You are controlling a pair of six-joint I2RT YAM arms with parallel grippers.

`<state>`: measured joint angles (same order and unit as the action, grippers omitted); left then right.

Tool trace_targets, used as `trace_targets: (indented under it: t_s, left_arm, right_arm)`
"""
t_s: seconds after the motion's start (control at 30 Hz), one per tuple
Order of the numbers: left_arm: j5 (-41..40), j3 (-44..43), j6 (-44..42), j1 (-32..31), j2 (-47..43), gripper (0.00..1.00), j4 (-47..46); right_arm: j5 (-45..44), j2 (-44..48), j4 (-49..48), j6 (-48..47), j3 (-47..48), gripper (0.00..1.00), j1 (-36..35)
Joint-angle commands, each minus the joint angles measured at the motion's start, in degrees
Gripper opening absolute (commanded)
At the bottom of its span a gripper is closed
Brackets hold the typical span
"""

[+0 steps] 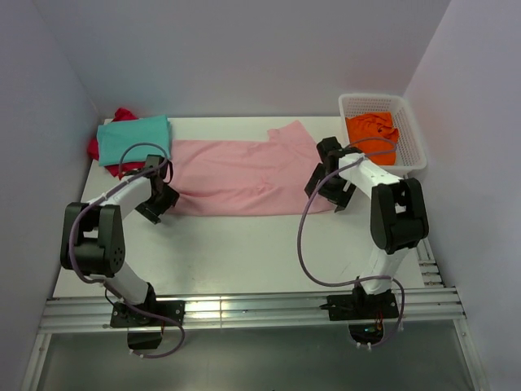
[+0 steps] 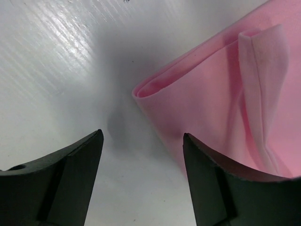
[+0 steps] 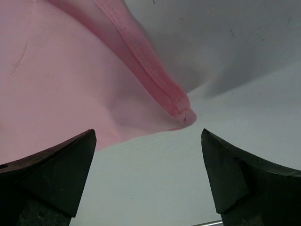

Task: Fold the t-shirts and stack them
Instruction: Fold the tshirt

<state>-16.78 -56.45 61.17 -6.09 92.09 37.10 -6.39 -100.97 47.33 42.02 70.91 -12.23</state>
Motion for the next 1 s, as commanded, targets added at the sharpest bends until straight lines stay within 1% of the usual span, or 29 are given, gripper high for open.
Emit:
trace_targets:
  t_s: [0.0,0.07,0.1,0.17,0.33,0.37,0.4,0.47,0.5,0.53,0.6,0.7,0.73,0.8,0.83,0.9,0.97]
  left_arm:
    - [-1.0,-2.0,0.3,-0.2,1.8,0.72,-1.6]
    - [-1.0,-2.3,0.4,-0.2,3.0,0.67,-2.0]
    - [-0.8,-2.4,0.4,-0.2,3.4,0.65,-2.2]
    - [-0.9,-2.6,0.4,-0.2,4.6,0.58,-2.4]
    - [-1.3,-2.8,0.2,-0.2,6.0,0.5,-2.6]
    - [-1.4,-2.8,0.1,-0.2,6.1,0.49,-2.7]
    - [-1.6,-2.9,0.0,-0.2,6.3,0.48,-2.6]
    - [-1.7,-3.1,-0.2,-0.2,6.5,0.46,-2.6]
    - [-1.9,-3.2,-0.2,-0.2,6.5,0.45,-2.5]
    - [-2.0,-3.4,-0.2,-0.2,6.7,0.43,-2.6]
    - [-1.9,-3.5,-0.2,-0.2,6.8,0.41,-2.5]
    - [-1.9,-3.8,-0.2,-0.2,6.7,0.28,-2.3]
    - [-2.1,-3.8,-0.1,-0.2,6.5,0.2,-2.1]
    - [-2.3,-3.8,0.0,-0.2,6.0,0.12,-1.5]
    - [-2.4,-3.8,0.3,-0.2,5.4,0.04,-1.2]
    - [-2.3,-3.5,0.4,-0.2,4.7,0.0,-0.1]
    - [-1.9,-2.4,1.1,-0.2,2.7,0.0,1.1]
  right_arm:
    - [-2.5,-1.9,-1.3,-0.3,1.0,0.99,-0.1]
    - [-2.7,-2.3,-2.4,-0.3,-0.4,0.97,-0.1]
    - [-3.0,-2.5,-2.8,-0.3,-0.9,0.93,-0.1]
    - [-3.0,-2.7,-4.0,-0.3,-2.3,0.89,0.0]
    - [-3.8,-4.4,-5.4,-0.5,-3.2,0.74,0.3]
    - [-3.9,-5.1,-5.5,-0.5,-3.1,0.68,0.4]
    - [-4.1,-5.4,-5.6,-0.5,-3.0,0.51,0.5]
    - [-4.4,-6.2,-5.4,-0.5,-2.5,0.42,0.7]
    - [-4.6,-6.3,-5.4,-0.4,-2.4,0.24,0.7]
    - [-4.9,-6.5,-5.1,-0.4,-2.0,0.2,0.8]
    - [-5.2,-7.1,-4.7,-0.5,-1.5,0.15,0.8]
    - [-5.5,-7.0,-4.1,-0.8,-1.1,0.13,1.0]
    - [-5.6,-6.8,-3.9,-0.8,-1.2,0.13,1.0]
    - [-6.0,-5.7,-3.3,-0.7,-1.5,0.11,1.2]
    - [-6.2,-5.2,-3.0,-0.6,-1.7,0.09,1.2]
    - [-6.3,-3.4,-1.8,-0.1,-2.4,0.0,1.4]
    - [-6.4,-1.1,-0.5,0.9,-3.5,0.0,1.7]
